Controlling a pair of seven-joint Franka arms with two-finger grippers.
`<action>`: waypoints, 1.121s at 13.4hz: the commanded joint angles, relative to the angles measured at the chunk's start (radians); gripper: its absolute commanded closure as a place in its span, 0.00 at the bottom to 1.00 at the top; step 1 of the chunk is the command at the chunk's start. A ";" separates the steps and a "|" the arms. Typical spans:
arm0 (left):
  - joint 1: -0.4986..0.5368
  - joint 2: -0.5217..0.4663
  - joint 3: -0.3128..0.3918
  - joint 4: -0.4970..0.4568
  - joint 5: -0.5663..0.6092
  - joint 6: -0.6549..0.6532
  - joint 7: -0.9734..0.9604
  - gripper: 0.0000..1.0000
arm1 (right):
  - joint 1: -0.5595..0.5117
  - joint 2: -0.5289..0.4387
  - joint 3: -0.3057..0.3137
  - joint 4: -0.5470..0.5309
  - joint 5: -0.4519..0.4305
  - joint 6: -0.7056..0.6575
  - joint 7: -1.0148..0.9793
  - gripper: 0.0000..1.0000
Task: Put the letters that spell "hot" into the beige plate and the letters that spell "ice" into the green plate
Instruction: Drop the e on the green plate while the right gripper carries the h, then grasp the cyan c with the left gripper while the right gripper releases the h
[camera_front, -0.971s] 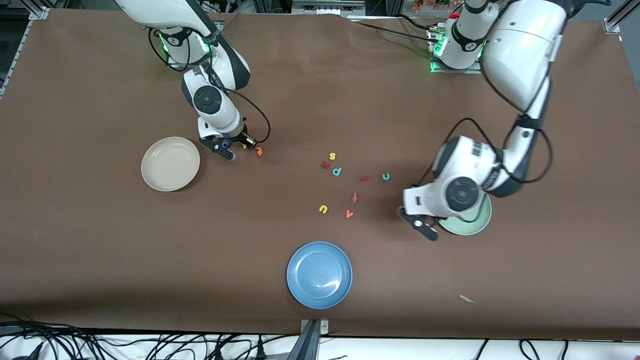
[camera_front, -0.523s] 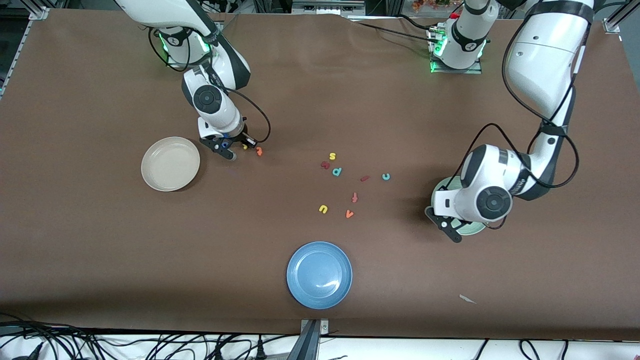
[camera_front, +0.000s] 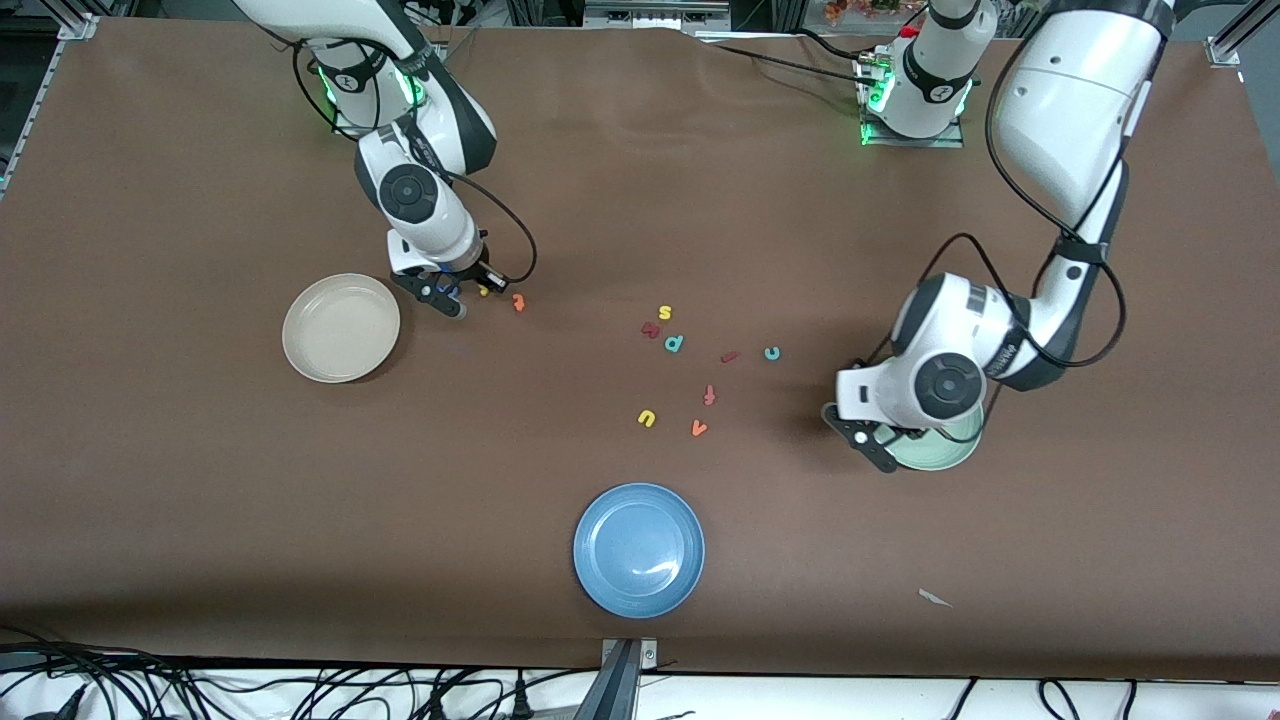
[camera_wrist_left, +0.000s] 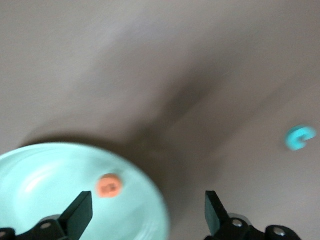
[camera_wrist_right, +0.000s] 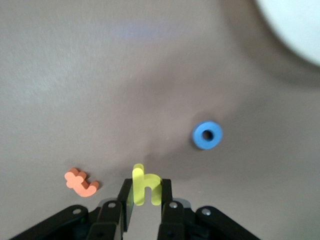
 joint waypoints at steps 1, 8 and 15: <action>-0.011 -0.038 -0.068 -0.046 0.023 -0.008 -0.179 0.00 | -0.002 -0.061 -0.064 0.018 0.005 -0.104 -0.116 0.82; 0.001 -0.061 -0.166 -0.222 0.019 0.215 -0.655 0.00 | -0.002 -0.075 -0.305 0.054 0.005 -0.214 -0.568 0.82; -0.034 -0.065 -0.164 -0.284 0.056 0.264 -0.920 0.15 | -0.019 0.043 -0.489 0.081 0.001 -0.168 -0.969 0.82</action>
